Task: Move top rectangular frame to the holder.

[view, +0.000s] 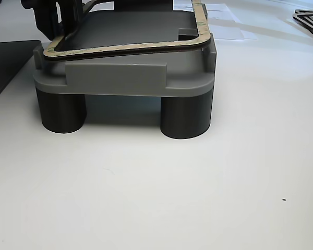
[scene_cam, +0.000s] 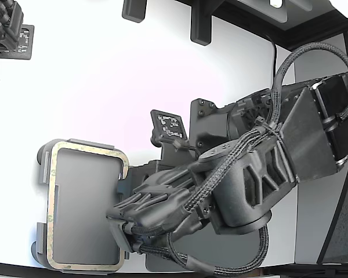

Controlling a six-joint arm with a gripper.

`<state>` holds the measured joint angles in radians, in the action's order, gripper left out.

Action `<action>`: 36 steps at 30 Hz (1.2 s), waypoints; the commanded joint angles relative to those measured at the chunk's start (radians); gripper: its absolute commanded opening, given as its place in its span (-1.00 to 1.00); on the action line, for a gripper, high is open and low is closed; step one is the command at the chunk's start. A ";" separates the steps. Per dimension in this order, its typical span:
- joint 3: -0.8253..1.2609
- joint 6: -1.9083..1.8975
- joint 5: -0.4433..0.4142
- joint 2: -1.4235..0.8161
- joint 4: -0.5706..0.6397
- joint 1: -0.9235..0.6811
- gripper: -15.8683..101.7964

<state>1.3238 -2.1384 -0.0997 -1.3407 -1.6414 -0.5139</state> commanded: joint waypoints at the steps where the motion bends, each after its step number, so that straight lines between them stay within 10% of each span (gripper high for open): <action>1: -0.017 0.003 -0.003 -0.035 -0.002 0.020 -0.91; 36: 0.002 -0.003 0.028 -0.012 0.026 0.026 -0.91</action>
<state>1.3468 -2.1384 -0.0736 -1.3361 -1.6183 -0.5031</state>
